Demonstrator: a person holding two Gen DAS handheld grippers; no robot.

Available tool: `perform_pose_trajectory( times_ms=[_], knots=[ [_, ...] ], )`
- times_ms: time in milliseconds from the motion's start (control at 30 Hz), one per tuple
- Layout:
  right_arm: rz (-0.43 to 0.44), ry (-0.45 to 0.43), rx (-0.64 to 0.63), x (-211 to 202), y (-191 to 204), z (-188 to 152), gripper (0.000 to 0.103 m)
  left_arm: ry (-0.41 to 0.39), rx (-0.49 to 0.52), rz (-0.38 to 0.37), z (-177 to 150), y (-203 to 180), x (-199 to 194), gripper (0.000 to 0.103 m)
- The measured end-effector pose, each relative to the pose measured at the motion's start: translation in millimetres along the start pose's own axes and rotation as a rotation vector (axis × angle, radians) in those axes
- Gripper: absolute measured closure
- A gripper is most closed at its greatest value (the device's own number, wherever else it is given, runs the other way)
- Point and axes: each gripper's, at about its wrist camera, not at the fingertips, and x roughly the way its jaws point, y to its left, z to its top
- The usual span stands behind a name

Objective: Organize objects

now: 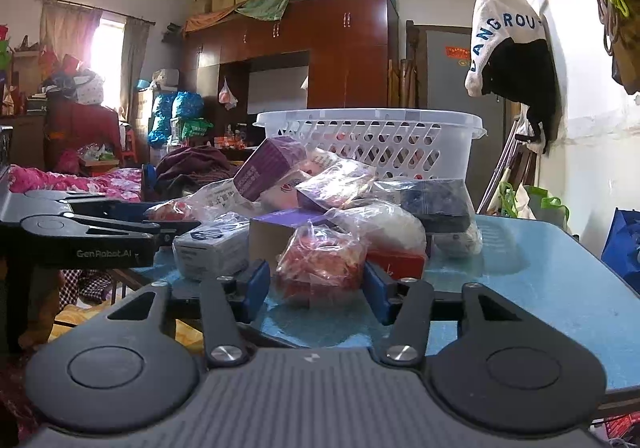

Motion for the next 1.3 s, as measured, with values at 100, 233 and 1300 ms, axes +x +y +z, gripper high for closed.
perform_pose_trajectory(
  times_ms=[100,233,1300],
  knots=[
    [0.0,-0.016,0.006,-5.3,-2.9,1.2,0.049,-0.031,-0.015,0.004,-0.1,2.0,-5.1,0.052],
    [0.001,-0.05,0.014,-14.2,-5.7,9.0,0.049,-0.076,-0.013,0.013,6.3,5.4,-13.3,0.052],
    [-0.051,-0.056,0.066,-15.3,-31.8,24.0,0.049,-0.112,-0.016,0.019,23.1,17.8,-11.4,0.052]
  ],
)
